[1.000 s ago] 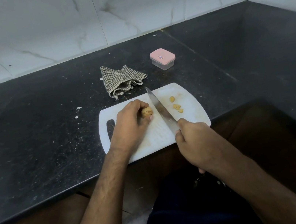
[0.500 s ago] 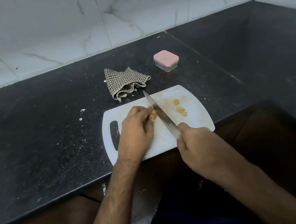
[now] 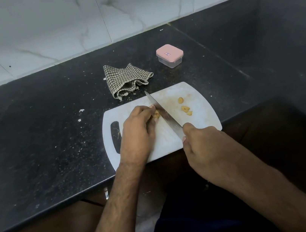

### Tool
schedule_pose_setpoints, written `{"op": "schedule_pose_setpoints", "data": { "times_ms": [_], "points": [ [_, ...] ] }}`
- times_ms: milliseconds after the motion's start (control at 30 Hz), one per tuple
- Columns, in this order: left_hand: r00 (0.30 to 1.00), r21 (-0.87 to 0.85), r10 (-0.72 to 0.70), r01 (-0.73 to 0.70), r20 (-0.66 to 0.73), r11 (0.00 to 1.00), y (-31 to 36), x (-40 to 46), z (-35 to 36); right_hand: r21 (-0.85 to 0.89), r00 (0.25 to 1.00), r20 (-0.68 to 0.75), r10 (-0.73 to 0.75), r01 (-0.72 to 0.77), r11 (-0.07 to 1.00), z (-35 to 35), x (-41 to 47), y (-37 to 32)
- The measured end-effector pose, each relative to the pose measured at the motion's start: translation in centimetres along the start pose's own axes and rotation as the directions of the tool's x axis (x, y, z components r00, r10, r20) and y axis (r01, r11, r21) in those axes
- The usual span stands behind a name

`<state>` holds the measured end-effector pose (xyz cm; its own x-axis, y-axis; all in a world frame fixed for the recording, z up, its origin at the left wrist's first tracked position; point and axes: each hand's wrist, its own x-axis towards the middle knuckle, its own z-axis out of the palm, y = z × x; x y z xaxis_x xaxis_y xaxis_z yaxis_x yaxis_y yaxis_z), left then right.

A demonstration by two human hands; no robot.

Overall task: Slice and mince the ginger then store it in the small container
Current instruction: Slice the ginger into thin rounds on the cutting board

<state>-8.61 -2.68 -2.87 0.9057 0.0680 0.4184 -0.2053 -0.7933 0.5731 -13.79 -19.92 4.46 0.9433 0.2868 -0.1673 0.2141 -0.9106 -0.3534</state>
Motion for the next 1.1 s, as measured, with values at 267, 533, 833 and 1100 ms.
{"op": "schedule_pose_setpoints", "data": {
  "times_ms": [267, 533, 833, 1100],
  "points": [
    [0.999, 0.07, -0.01, 0.007, 0.038, 0.998, 0.3, 0.1, 0.0, -0.017, 0.999, 0.042, 0.027, -0.026, 1.0, -0.4, 0.1, -0.3],
    [0.999, 0.035, -0.033, 0.033, 0.025, 0.999, -0.1, 0.1, -0.3, -0.062, 0.993, 0.121, 0.017, -0.009, 0.998, -1.0, 0.6, -0.8],
    [0.999, 0.005, -0.032, 0.032, 0.017, 0.999, -0.3, 0.2, -0.1, -0.073, 0.991, 0.134, 0.029, -0.019, 0.997, -1.7, 1.3, -0.9],
    [1.0, -0.001, -0.02, 0.02, 0.0, 1.0, -0.5, 0.3, -0.1, -0.076, 0.989, 0.141, 0.05, -0.039, 0.996, -1.1, 2.0, -1.2]
  ]
}}
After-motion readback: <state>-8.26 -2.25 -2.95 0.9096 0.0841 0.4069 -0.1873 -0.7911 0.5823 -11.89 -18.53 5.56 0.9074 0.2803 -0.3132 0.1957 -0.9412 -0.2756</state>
